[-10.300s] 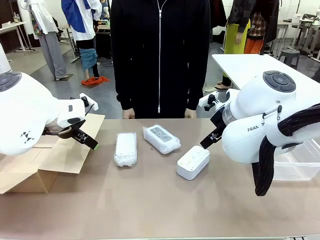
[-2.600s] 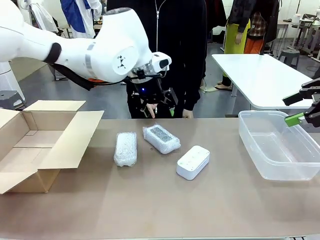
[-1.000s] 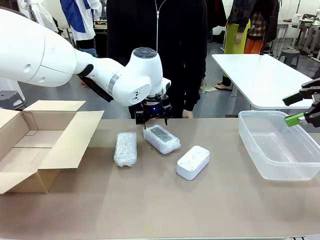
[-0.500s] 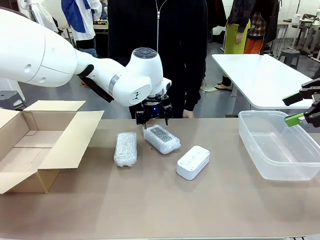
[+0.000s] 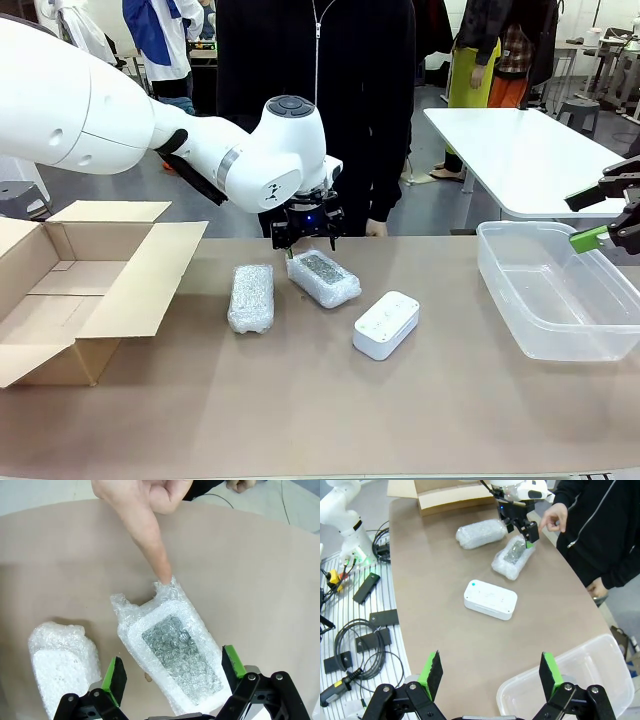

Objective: Separate and place wrapped and unwrapped clocks.
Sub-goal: Pick up the Digital clock indicated by the person.

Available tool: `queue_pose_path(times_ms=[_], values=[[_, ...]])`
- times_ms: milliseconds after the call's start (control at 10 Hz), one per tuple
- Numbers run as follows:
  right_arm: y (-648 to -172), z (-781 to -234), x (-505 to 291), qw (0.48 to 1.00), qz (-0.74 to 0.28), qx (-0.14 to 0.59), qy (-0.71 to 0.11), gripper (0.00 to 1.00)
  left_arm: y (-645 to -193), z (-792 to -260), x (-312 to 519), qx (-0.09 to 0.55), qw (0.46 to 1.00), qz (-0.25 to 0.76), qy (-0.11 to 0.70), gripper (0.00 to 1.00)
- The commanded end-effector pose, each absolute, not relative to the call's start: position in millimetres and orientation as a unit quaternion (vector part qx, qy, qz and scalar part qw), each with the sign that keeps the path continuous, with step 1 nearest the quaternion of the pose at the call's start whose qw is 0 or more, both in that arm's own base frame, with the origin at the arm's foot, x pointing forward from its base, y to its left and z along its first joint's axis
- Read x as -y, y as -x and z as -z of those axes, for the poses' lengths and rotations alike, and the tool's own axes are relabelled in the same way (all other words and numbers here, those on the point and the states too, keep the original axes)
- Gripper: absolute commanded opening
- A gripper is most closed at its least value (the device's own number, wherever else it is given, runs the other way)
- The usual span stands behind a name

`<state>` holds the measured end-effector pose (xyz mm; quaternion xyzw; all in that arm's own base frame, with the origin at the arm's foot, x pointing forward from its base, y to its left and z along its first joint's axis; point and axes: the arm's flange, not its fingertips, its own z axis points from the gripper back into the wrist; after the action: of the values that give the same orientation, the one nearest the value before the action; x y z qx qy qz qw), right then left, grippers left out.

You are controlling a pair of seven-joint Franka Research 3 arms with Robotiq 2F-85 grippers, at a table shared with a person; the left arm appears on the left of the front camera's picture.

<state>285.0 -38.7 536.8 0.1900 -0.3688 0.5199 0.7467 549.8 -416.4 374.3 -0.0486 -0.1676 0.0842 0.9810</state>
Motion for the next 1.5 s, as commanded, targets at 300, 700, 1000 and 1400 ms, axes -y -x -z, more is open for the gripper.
queue_pose_path(times_ms=[300,700,1000,1400], values=[[-288.3,-538.3,38.4,0.737,-0.523,0.375,-0.204,1.0,-541.3,-367.3,456.5,0.188,0.971,-0.144,0.033,1.0],[-288.3,-538.3,38.4,0.737,-0.523,0.375,-0.204,1.0,-547.1,-360.1,460.8,0.155,0.959,-0.236,0.0,1.0],[-288.3,-538.3,38.4,0.737,-0.523,0.375,-0.204,1.0,-554.6,-358.6,456.0,0.148,0.941,-0.304,-0.011,1.0],[-288.3,-538.3,38.4,0.737,-0.523,0.375,-0.204,1.0,-558.9,-350.7,454.6,0.14,0.941,-0.306,0.028,1.0]])
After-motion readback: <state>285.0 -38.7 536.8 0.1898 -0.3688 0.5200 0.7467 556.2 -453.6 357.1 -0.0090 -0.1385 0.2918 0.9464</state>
